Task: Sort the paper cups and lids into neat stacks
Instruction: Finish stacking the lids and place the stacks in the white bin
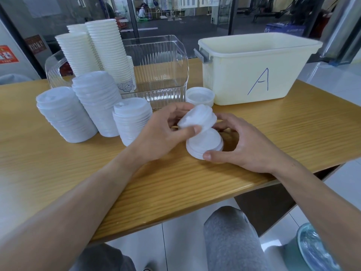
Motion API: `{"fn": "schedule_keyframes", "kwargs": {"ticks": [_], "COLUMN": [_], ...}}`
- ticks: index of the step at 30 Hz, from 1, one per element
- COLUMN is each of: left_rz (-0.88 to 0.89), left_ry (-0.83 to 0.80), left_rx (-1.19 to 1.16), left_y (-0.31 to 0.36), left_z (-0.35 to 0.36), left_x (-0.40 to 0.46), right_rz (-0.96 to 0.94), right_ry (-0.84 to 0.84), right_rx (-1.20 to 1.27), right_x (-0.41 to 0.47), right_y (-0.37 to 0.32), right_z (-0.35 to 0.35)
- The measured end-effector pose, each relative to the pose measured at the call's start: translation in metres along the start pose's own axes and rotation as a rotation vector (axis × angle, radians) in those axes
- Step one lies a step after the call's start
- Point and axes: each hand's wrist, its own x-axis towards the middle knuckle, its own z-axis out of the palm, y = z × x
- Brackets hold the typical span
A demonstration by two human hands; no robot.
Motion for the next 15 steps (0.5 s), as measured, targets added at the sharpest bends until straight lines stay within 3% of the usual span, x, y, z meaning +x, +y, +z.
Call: {"fn": "schedule_keyframes", "kwargs": {"ticks": [4, 15], "left_rz": [0.002, 0.062], "left_ry": [0.115, 0.001], "left_rx": [-0.085, 0.06], "left_y": [0.005, -0.005], "left_z": [-0.002, -0.006], "left_x": [0.002, 0.001], "right_rz": [0.013, -0.005], "right_ry": [-0.012, 0.018], "right_rx": [-0.039, -0.071], "right_x": [-0.001, 0.0], "right_y": [-0.002, -0.005], "right_z": [-0.001, 0.002]}}
